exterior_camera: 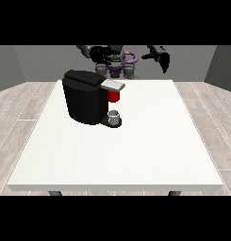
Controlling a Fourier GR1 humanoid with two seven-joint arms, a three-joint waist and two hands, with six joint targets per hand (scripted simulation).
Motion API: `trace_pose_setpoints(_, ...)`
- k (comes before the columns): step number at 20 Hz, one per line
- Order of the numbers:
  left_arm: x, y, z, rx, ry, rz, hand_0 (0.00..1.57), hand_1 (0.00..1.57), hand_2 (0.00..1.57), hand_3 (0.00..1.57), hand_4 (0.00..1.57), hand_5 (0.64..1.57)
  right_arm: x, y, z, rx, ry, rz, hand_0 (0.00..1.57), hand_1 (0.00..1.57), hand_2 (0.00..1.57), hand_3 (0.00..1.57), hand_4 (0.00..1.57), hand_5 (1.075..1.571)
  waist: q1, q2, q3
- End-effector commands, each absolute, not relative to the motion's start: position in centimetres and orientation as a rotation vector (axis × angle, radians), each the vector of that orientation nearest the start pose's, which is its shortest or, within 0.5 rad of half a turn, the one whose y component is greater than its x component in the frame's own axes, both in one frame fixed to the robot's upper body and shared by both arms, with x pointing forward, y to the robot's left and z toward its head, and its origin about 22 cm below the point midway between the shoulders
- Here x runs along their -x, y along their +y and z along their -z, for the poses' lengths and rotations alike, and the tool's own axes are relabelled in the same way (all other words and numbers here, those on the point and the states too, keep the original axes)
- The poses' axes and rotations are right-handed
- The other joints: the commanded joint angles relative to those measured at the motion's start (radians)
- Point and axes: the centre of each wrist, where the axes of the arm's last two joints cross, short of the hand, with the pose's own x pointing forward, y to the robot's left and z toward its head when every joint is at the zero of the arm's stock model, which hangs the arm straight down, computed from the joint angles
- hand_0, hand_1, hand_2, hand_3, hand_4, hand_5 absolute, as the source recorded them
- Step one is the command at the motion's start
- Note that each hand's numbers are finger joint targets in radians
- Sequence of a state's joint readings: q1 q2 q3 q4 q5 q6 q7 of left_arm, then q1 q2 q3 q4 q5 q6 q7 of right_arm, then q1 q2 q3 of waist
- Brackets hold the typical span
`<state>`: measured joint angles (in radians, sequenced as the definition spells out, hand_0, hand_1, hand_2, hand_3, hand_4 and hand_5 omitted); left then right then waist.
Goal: Insert the coffee pod into the coffee machine and close the lid
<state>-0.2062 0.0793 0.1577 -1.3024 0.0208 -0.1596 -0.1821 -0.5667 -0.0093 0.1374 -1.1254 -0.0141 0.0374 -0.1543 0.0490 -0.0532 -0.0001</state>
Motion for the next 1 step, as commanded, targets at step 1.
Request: trace_pose_setpoints(1, -27.5, 29.56, 2.49, -0.017, -1.621, 0.036, 0.0, 0.0, 0.0, 0.0, 0.19, 1.571, -31.78, -13.62, -0.93, -0.302, -1.69, -0.258, 0.0, 0.0, 0.0, 0.0, 0.16, 1.571, -0.056, -0.069, 0.0001)
